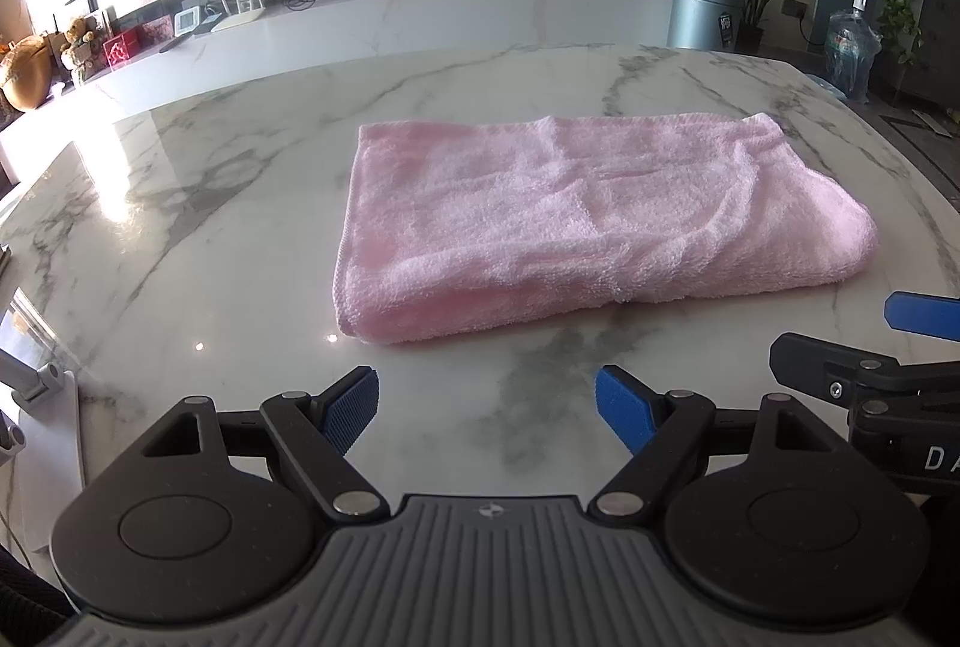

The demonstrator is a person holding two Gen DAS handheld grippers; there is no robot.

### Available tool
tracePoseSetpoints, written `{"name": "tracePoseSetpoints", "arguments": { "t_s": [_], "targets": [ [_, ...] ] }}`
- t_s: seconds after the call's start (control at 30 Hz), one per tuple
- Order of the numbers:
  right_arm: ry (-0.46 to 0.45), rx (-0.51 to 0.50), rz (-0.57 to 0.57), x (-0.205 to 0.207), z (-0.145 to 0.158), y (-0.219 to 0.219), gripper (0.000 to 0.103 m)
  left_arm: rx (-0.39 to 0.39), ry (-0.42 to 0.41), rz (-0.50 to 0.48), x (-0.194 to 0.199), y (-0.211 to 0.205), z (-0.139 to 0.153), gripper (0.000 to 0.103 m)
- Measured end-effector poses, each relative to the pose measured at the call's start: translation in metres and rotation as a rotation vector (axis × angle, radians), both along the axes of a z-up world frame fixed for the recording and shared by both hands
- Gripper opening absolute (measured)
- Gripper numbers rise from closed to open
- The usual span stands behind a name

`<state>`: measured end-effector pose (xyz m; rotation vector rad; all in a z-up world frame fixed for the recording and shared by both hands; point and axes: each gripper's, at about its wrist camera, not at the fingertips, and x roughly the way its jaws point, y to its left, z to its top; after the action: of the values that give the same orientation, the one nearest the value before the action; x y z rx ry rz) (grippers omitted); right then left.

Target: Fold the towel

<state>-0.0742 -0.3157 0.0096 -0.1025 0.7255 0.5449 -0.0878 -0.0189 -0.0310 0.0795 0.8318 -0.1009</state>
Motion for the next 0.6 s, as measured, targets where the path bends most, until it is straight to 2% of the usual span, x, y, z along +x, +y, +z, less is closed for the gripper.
{"name": "tracePoseSetpoints", "arguments": {
  "t_s": [0.6],
  "targets": [
    [0.002, -0.001, 0.003, -0.0001, 0.0001, 0.0003, 0.093, 0.005, 0.006, -0.001, -0.0005, -0.0011, -0.0008, 0.079]
  ]
}}
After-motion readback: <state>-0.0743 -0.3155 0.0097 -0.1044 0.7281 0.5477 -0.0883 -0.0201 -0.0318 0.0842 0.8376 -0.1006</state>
